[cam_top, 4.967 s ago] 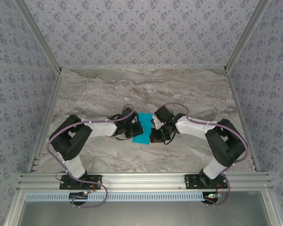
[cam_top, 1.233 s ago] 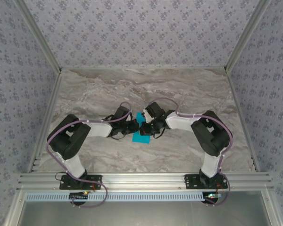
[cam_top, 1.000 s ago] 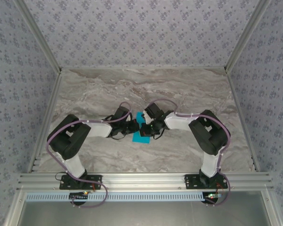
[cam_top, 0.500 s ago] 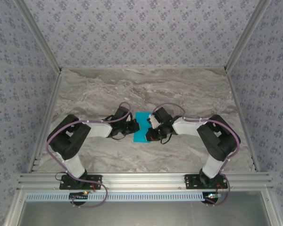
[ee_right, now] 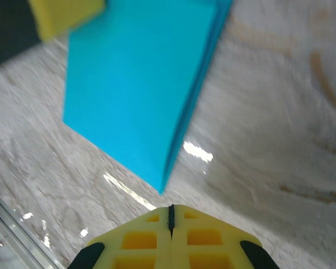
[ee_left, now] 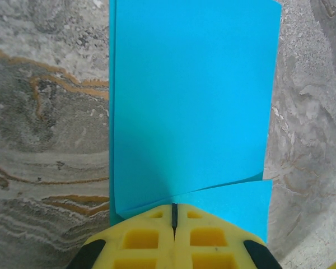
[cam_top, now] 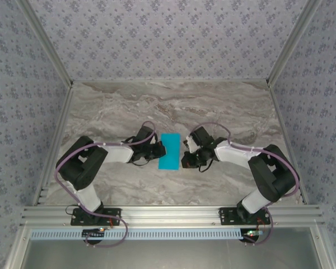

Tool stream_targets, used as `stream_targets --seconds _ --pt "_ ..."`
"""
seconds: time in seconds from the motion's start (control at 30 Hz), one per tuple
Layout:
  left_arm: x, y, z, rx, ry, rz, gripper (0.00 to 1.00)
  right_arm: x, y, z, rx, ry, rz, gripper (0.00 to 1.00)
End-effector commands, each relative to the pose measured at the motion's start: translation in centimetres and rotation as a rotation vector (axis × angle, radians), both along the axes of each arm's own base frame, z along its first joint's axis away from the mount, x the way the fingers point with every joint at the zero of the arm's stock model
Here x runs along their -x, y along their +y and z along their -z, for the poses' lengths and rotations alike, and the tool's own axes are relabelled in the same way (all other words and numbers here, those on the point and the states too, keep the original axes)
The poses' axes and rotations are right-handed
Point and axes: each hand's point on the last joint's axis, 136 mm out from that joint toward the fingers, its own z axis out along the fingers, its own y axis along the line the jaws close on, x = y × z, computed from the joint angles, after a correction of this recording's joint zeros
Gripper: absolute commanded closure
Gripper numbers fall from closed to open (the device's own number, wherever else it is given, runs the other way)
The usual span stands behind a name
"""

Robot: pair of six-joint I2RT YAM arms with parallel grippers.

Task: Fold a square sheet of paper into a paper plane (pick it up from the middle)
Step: Fold the triangle a second time at the center of the table.

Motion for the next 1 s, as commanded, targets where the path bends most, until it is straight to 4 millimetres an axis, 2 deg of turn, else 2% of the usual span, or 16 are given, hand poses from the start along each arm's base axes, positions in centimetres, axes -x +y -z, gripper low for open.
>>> stream_targets --seconds 0.0,0.03,0.1,0.2,0.27,0.37,0.47,0.63,0.87,0.97 --pt "0.9 1.0 1.6 -0.085 0.066 0.008 1.0 -3.2 -0.2 -1.0 0.006 -0.03 0.101 1.0" --pt "0.6 0.6 0.8 -0.071 0.056 0.011 0.98 -3.9 -0.2 -1.1 -0.01 -0.031 0.125 1.0" --pt "-0.3 -0.2 -1.3 -0.039 0.023 0.013 0.9 -5.4 -0.1 -1.7 -0.051 -0.042 0.164 0.9" --pt "-1.7 -0.8 -4.4 0.023 -0.004 -0.026 0.69 -7.0 0.2 -1.9 -0.086 -0.053 0.197 0.74" --pt "-2.2 -0.7 -5.8 0.051 -0.019 -0.06 0.57 -7.4 0.7 -1.7 -0.109 -0.037 0.191 0.68" --pt "-2.5 0.3 -6.8 0.054 -0.024 -0.113 0.44 -7.2 1.6 -0.9 -0.135 0.015 0.149 0.63" --pt "-2.1 1.6 -6.9 0.053 -0.018 -0.15 0.38 -6.8 2.4 -0.6 -0.166 0.047 0.102 0.61" --pt "-1.0 2.5 -7.0 0.08 -0.001 -0.164 0.31 -6.5 2.9 -0.2 -0.187 0.067 0.064 0.65" --pt "0.4 1.2 -6.5 0.178 0.048 -0.11 0.29 -7.0 2.7 0.4 -0.187 0.073 0.068 0.87" --pt "0.9 0.7 -6.1 0.221 0.072 -0.099 0.3 -7.3 2.3 0.3 -0.193 0.069 0.08 0.93"
